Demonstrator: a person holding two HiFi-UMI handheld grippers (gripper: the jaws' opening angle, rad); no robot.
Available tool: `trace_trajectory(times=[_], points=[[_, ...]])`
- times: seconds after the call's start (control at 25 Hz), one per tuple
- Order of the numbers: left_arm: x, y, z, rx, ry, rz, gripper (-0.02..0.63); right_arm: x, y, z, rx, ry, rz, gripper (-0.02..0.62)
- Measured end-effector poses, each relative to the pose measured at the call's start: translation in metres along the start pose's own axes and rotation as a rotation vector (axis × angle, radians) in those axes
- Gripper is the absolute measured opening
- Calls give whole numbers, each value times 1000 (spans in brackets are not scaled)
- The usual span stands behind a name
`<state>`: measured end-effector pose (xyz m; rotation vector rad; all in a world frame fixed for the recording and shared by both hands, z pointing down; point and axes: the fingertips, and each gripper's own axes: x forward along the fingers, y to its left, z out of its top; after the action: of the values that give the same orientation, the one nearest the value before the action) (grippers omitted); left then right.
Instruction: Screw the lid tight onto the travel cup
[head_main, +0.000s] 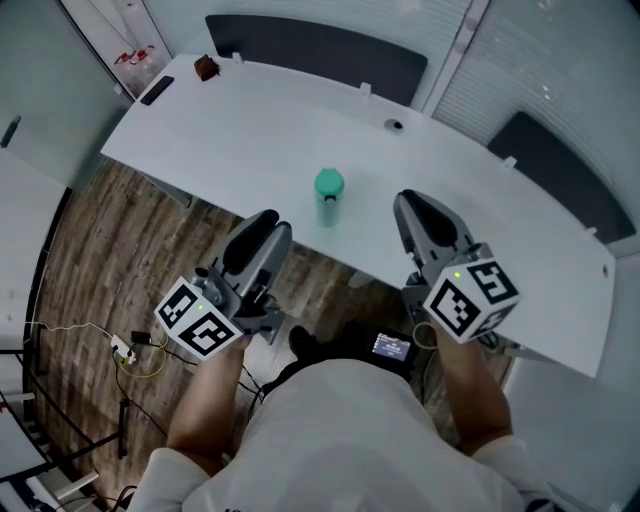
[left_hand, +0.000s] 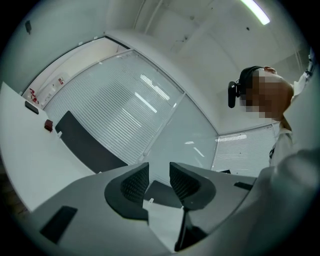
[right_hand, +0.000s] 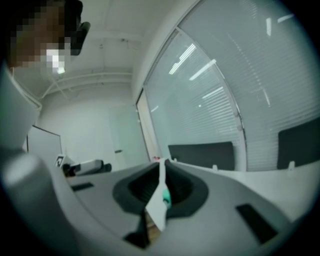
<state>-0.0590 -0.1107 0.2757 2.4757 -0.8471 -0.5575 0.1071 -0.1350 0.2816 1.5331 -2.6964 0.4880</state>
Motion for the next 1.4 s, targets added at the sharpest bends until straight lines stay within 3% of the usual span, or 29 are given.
trace_trajectory(times=[0.8,1.4], points=[[-29,-38,-88,-112,-10,162,146,-44,-26,-61,53,131,119,46],[-76,-58,-83,-143,34,108,146,-65,15,-79,129,129,73,46]])
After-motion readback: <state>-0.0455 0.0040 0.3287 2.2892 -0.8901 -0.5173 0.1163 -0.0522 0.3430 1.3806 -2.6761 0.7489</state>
